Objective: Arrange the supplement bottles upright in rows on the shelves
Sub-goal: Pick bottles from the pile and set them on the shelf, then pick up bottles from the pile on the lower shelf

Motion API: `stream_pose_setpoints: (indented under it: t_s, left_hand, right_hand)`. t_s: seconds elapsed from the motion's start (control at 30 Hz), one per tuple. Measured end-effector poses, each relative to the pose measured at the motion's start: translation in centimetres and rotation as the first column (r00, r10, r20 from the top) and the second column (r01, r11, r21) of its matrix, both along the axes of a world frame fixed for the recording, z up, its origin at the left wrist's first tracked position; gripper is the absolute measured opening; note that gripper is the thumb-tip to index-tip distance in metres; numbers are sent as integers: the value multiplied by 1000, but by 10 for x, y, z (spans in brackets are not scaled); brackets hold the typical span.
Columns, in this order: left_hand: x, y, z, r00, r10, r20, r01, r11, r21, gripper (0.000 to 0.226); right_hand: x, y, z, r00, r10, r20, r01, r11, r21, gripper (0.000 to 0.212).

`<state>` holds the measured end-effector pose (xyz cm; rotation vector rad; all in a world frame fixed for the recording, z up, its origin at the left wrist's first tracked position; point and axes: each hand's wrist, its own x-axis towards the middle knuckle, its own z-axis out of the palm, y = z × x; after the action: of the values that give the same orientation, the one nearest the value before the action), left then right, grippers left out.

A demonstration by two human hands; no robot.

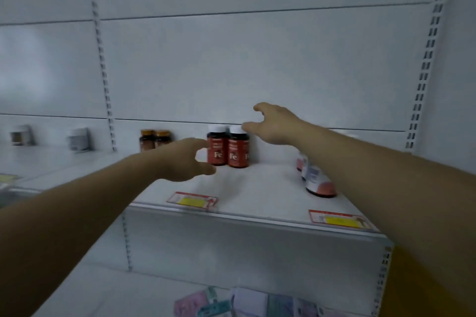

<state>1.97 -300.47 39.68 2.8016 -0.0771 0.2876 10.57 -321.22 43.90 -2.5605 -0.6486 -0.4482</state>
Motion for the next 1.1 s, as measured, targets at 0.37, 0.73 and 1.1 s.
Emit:
stream_pose_setpoints:
  t_s: [0.37, 0.73, 1.1]
  left_hand:
    - [-186, 307, -33, 857, 512, -60, -510, 859, 46, 70]
    - [-290, 504, -113, 593, 772, -230, -781, 621, 69, 70]
    - [-253, 718, -163, 449, 860, -243, -890, 455, -38, 66]
  right_hand:
    - [-101, 403, -24, 837, 546, -28, -543, 823, -166, 77]
    - [-203, 690, -104, 549, 830, -93, -799, 490, -348, 70]
    - [-159, 938, -149, 501, 836, -221, -826, 386, -411, 73]
